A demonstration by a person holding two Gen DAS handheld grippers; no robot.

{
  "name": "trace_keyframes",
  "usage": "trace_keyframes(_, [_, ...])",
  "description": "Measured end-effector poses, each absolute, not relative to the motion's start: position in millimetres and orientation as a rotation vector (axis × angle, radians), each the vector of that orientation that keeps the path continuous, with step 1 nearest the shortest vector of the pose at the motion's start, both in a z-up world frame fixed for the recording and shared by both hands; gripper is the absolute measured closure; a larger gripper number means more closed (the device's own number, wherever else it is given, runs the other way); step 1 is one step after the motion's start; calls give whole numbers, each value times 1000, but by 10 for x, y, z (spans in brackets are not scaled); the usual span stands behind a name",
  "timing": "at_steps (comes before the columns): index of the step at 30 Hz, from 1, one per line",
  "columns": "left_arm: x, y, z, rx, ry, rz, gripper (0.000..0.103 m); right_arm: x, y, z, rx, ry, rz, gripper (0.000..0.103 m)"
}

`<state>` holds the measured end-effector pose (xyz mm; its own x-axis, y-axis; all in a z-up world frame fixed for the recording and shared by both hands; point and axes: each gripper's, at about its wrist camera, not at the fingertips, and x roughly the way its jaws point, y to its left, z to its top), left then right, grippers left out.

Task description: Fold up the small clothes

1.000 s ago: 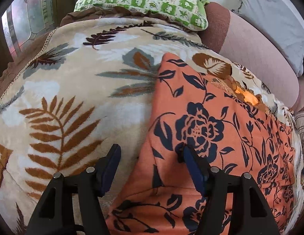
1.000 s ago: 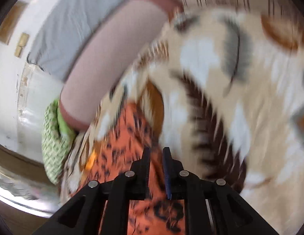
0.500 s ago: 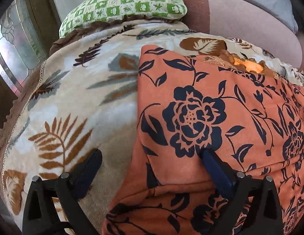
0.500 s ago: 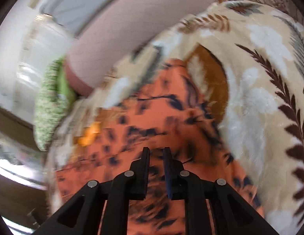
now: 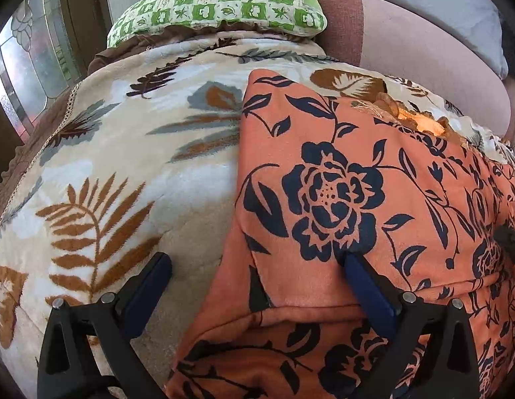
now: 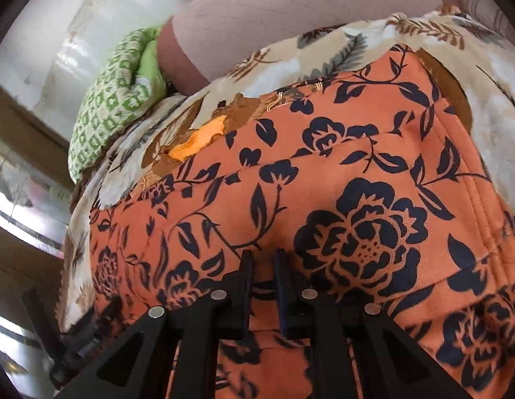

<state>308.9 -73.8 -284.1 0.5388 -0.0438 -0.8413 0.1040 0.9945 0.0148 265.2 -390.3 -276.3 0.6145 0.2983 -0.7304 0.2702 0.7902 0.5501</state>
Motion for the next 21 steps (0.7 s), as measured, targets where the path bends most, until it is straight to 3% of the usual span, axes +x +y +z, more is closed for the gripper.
trace_keyframes(6, [3089, -752, -2838, 80, 999, -82, 0, 2710, -3678, -2392, 601, 788, 98, 86])
trace_keyframes(10, [3094, -756, -2839, 80, 999, -81, 0, 3017, -3406, -2736, 547, 926, 104, 86])
trace_keyframes(13, [3088, -759, -2837, 80, 996, -80, 0, 2970, -3440, -2706, 596, 924, 99, 87])
trace_keyframes(21, [2811, -796, -2654, 193, 969, -72, 0, 1946, -3918, -2083, 706, 764, 158, 87])
